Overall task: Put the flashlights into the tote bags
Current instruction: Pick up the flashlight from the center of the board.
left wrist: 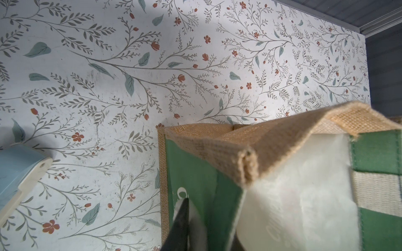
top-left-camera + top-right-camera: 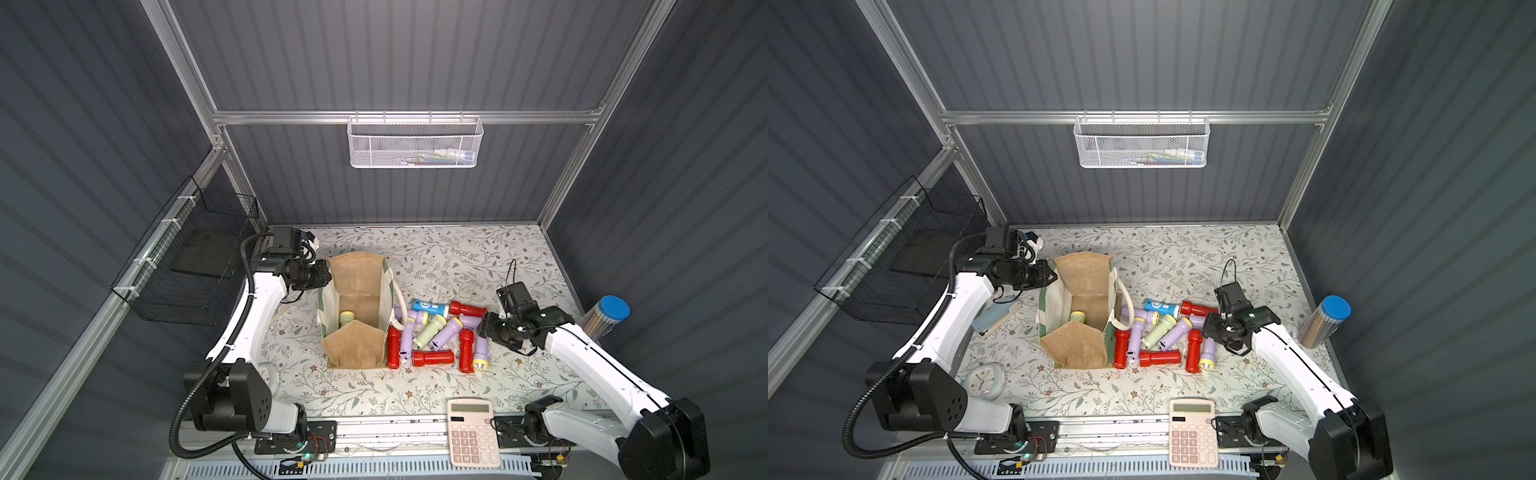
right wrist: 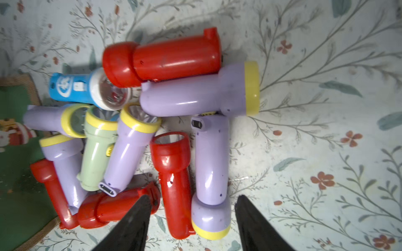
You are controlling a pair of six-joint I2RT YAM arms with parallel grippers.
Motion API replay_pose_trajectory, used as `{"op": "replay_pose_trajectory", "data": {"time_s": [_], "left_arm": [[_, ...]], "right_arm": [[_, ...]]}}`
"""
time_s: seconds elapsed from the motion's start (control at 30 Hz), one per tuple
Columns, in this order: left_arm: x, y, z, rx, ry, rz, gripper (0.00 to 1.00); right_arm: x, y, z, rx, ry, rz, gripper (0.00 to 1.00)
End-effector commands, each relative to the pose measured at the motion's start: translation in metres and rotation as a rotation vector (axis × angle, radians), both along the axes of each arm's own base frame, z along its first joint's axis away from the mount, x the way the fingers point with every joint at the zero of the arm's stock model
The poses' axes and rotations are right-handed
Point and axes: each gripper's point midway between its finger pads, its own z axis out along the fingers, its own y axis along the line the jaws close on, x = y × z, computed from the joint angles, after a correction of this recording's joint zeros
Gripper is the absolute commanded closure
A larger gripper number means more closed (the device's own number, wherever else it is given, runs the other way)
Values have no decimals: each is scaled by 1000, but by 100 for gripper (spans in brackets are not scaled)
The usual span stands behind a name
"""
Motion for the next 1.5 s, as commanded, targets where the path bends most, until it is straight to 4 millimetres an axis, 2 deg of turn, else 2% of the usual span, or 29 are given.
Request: {"op": "replay_pose_trajectory", "data": {"time_s": [0.0,0.43,0.8,1.07,1.27,1.47], "left_arm": [[-6,1,7,-7,-7,-10,79],[-4,1,5,-3,0,-3,79],[-3,1,4,-2,6,-4,79],[-1,0,2,-10,11,-4,79],[-2,0,3,-8,8,-7,79],[-3,0,4,-6,4,-8,79]], "right_arm": [[-4,0,-15,-4,45,18,36],[1,-18,-52,-154,139,35,41],[6,-21,-77,-205,186,48,43],[7,-26,-80,-227,189,20,45],[5,-27,-82,-233,203,14,56],[0,-27,-72,-218,190,1,68]]}}
